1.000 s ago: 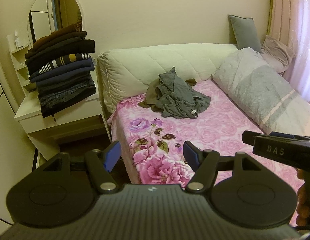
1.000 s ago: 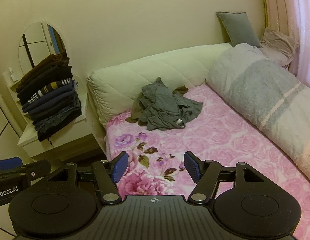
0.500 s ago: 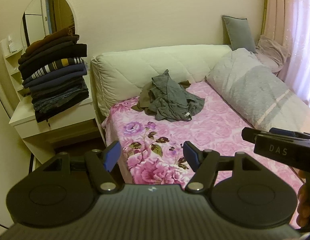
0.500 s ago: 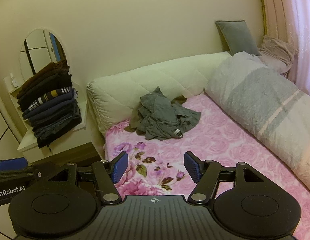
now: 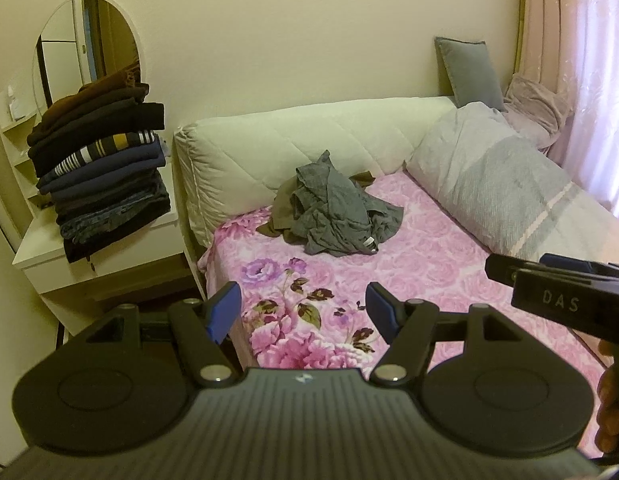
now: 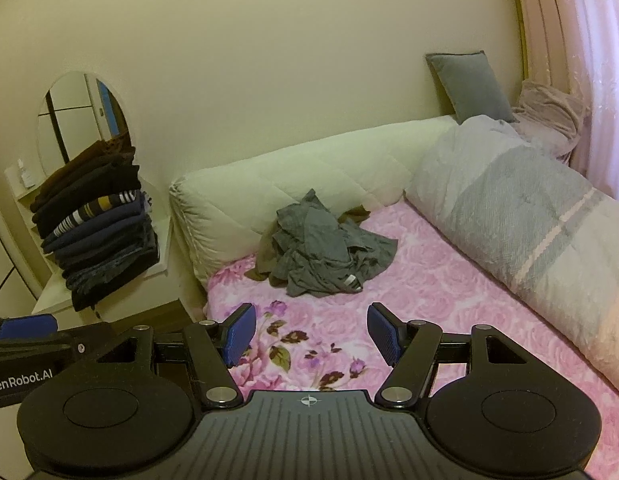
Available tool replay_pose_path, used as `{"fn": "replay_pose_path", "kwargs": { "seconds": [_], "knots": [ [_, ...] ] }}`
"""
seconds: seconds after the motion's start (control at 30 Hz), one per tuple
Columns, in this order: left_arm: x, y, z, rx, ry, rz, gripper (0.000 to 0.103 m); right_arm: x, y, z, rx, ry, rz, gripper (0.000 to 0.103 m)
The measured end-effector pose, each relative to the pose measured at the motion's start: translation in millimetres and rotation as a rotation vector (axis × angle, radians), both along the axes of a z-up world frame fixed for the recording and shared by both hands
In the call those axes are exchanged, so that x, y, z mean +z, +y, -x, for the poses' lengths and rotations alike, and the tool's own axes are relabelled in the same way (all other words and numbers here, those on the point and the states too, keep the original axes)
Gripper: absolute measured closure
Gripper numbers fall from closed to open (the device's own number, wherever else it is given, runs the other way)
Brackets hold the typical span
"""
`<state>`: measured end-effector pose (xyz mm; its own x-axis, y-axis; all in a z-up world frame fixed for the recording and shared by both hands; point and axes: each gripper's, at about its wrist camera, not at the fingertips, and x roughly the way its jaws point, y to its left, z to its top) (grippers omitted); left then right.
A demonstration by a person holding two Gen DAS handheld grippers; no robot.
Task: Fold clothes
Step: 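Move both grippers toward the crumpled grey-green t-shirt on the bed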
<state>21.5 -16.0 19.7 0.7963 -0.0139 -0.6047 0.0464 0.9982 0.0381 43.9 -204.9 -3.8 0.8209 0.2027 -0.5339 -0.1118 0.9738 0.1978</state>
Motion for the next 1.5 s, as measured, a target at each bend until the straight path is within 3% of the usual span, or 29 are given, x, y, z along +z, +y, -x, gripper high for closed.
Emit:
{"fn": "replay_pose_path", "kwargs": {
  "seconds": [0.53, 1.1, 1.5],
  "knots": [
    [0.9, 7.6, -68.4, -0.056, -0.025, 0.010, 0.038, -6.6, -10.1, -51.5, -0.084, 0.022, -0.011, 0.038],
    [-34.5, 18.7, -197.7, -0.111, 0.073, 0.034, 0.042, -26.8, -0.1, -165.4, -0.103, 0.094, -0.008, 0.038],
    [-38.7, 19.7, -273.2, -0.179, 0.085, 0.045, 0.042, -34.2, 10.9, -235.9, -0.148, 0.132, -0.007, 0.038]
  ]
}}
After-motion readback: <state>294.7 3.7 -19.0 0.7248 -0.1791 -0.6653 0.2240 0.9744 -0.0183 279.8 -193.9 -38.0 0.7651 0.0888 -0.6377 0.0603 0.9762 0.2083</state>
